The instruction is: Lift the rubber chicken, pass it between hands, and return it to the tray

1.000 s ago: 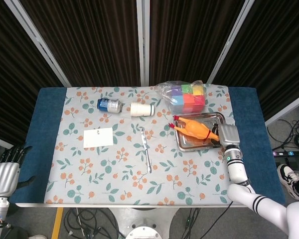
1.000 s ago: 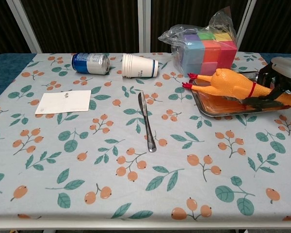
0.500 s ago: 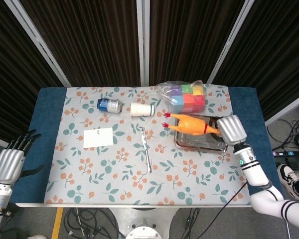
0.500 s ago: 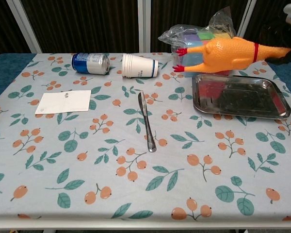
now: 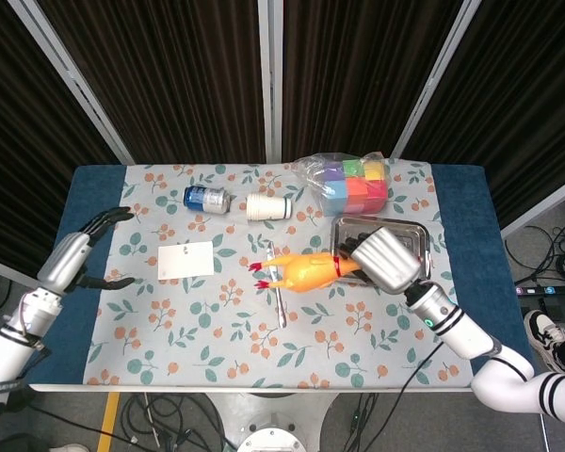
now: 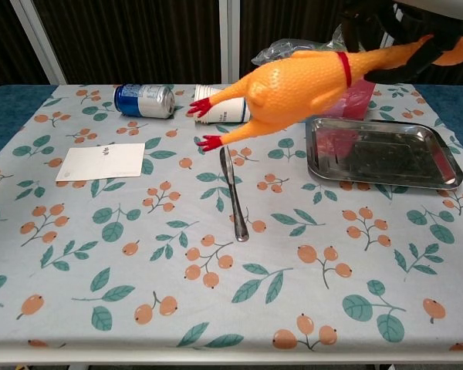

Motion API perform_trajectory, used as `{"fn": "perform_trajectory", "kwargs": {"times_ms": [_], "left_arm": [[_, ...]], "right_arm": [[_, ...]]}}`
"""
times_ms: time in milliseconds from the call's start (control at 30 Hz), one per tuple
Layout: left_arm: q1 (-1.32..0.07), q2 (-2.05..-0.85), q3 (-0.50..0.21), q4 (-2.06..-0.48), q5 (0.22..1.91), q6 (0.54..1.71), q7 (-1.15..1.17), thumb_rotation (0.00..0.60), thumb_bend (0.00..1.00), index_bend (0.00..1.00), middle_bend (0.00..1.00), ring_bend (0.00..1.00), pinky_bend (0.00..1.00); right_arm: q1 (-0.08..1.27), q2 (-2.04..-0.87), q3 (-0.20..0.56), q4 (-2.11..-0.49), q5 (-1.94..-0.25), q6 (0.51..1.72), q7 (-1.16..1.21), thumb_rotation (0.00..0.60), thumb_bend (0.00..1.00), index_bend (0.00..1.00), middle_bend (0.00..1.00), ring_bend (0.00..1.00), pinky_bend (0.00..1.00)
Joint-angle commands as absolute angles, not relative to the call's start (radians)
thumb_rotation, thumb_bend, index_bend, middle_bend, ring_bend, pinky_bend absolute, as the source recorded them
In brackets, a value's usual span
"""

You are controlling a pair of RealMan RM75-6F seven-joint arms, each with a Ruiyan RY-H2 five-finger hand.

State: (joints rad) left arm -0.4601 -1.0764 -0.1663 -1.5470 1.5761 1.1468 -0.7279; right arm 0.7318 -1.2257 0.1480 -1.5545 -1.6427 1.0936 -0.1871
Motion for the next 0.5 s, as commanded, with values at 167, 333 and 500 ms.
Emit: {"fn": "perform_trajectory", "kwargs": {"times_ms": [167,333,500], "left_arm": [[-0.670,-1.027,-0.164,-1.571,1.595,0.875,-1.083,0.600,0.04,0.19,0.17,0.12,0.19],[-0.749,-1.034,-0.137,-1.576,1.631,0.801,-1.287,0.600,0.04,0.19,0.17,0.12,0.19],[-0.812,-1.055,-0.088,-1.566,1.701,0.790,-1.556,0.600,0.04,0.19,0.17,0.12,0.20]], "right_arm": [[0.819,-1.221,0.192,-1.608,-1.671,1.028,-0.284,0.600,0.61,0.84,0.70,0.69,0.89],[0.873,-1.220,0.223,-1.620,-1.673,0.991,-0.341,0.600,0.61,0.84,0.70,0.69,0.89],[0.918,-1.229,0.244,-1.618,-1.674,0.962,-0.394,0.600,0.61,0.84,0.70,0.69,0.89]]}}
